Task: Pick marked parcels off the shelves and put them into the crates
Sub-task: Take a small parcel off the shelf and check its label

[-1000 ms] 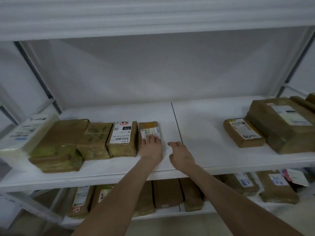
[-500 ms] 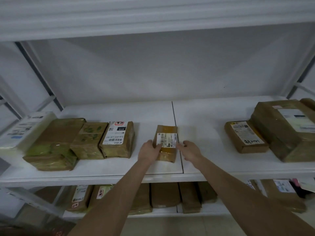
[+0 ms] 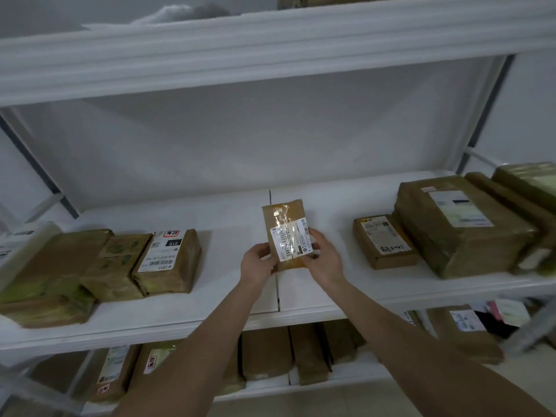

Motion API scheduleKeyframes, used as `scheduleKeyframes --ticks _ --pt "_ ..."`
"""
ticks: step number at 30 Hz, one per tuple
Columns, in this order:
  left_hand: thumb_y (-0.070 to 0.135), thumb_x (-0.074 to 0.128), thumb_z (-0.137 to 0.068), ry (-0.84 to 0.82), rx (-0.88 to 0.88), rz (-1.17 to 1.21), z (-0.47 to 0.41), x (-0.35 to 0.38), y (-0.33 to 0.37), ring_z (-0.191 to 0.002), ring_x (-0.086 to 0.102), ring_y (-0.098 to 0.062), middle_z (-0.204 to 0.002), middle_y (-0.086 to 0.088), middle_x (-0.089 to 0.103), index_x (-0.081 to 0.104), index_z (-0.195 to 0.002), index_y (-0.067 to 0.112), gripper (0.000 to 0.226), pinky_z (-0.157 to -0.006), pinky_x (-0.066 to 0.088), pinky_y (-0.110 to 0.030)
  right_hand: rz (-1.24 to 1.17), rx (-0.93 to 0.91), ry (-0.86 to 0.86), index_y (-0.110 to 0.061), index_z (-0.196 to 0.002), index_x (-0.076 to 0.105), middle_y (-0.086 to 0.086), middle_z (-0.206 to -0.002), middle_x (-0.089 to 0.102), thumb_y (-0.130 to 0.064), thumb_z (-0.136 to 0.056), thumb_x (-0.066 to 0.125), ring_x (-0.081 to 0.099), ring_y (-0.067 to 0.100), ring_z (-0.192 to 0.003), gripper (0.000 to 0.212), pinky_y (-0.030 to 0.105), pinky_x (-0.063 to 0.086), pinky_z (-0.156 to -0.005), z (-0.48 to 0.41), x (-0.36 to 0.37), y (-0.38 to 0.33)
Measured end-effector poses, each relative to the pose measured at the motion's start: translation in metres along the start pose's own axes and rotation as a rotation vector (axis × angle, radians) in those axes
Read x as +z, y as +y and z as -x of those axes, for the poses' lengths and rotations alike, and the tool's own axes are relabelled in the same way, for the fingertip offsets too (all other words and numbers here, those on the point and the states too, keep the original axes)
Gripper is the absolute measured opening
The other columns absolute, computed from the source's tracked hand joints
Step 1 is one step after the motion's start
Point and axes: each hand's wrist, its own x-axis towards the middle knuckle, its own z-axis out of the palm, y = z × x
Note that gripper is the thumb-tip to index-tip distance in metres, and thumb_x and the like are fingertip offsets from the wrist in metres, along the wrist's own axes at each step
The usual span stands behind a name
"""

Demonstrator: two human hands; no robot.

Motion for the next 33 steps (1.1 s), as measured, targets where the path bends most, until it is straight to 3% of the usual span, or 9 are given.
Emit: scheduleKeyframes --ticks 4,7,10,12,15,20,27,33 --pt "0.004 0.057 -0.092 -0.090 -0.021 -0.082 0.008 0.036 0.008 -0.092 0.061 -0.020 -0.115 -0.007 0.065 0.056 -0.131 0.007 0.039 -0.076 0.054 -0.031 0.262 0.040 0.029 -0.030 -0.142 0.037 0.009 -0.119 0.049 -0.013 -0.089 0.060 0.058 0.023 -0.096 0.060 0.030 0.050 -0.082 -0.002 -0.025 0.014" --pt "-0.005 0.047 -0.092 -0.153 -0.065 -0.097 0.015 0.064 0.010 -0.090 0.060 -0.019 -0.106 -0.006 0.064 0.059 -0.127 0.007 0.039 -0.074 0.052 -0.025 0.411 0.076 -0.078 -0.026 -0.139 0.043 0.010 -0.135 0.037 -0.016 -0.089 0.059 0.053 0.027 -0.112 0.053 0.031 0.045 -0.096 0.002 -0.042 0.026" --pt "-0.004 0.045 -0.093 -0.211 -0.071 -0.078 0.021 0.089 0.014 -0.088 0.061 -0.017 -0.103 -0.003 0.063 0.059 -0.126 0.007 0.037 -0.073 0.051 -0.022 0.652 0.022 -0.123 -0.028 -0.141 0.043 0.010 -0.148 0.024 -0.027 -0.092 0.057 0.031 0.032 -0.134 0.051 0.040 0.035 -0.107 0.004 -0.052 0.033" --pt "0.000 0.046 -0.094 -0.241 -0.054 -0.085 0.025 0.099 0.017 -0.093 0.062 -0.016 -0.112 -0.003 0.064 0.058 -0.128 0.009 0.036 -0.079 0.053 -0.024 0.794 -0.051 -0.134 -0.028 -0.143 0.039 0.010 -0.152 0.020 -0.029 -0.092 0.056 0.017 0.034 -0.141 0.054 0.046 0.025 -0.113 0.005 -0.055 0.035" --pt "0.005 0.046 -0.095 -0.205 0.018 -0.239 0.028 0.098 0.017 -0.118 0.055 -0.023 -0.135 -0.007 0.056 0.051 -0.135 0.010 0.041 -0.102 0.045 -0.033 0.889 -0.078 -0.175 -0.026 -0.146 0.030 0.012 -0.155 0.018 -0.026 -0.092 0.055 0.007 0.036 -0.145 0.060 0.052 0.012 -0.117 0.006 -0.056 0.036" --pt "0.004 0.046 -0.094 -0.068 0.133 -0.544 0.027 0.056 0.007 -0.128 0.049 -0.022 -0.143 -0.008 0.049 0.043 -0.141 0.010 0.048 -0.104 0.034 -0.024 0.898 -0.171 -0.161 -0.021 -0.147 0.028 0.014 -0.157 0.014 -0.026 -0.094 0.051 0.003 0.038 -0.146 0.059 0.052 0.010 -0.118 0.004 -0.040 0.018" --pt "0.010 0.050 -0.092 0.172 0.249 -0.752 0.024 -0.049 -0.009 -0.133 0.040 -0.022 -0.146 -0.006 0.042 0.042 -0.142 0.013 0.050 -0.106 0.036 -0.031 0.732 -0.299 -0.301 -0.022 -0.149 0.027 0.010 -0.157 0.017 -0.041 -0.097 0.046 0.005 0.032 -0.147 0.058 0.042 0.014 -0.119 0.017 0.046 -0.035" --pt "0.008 0.048 -0.090 0.307 0.263 -0.817 0.010 -0.143 -0.026 -0.133 0.036 -0.027 -0.144 -0.012 0.041 0.043 -0.141 0.008 0.051 -0.104 0.036 -0.035 0.527 -0.292 -0.415 -0.030 -0.151 0.019 0.010 -0.152 0.025 -0.045 -0.091 0.056 0.026 0.031 -0.139 0.072 0.043 0.034 -0.110 0.032 0.142 -0.086"
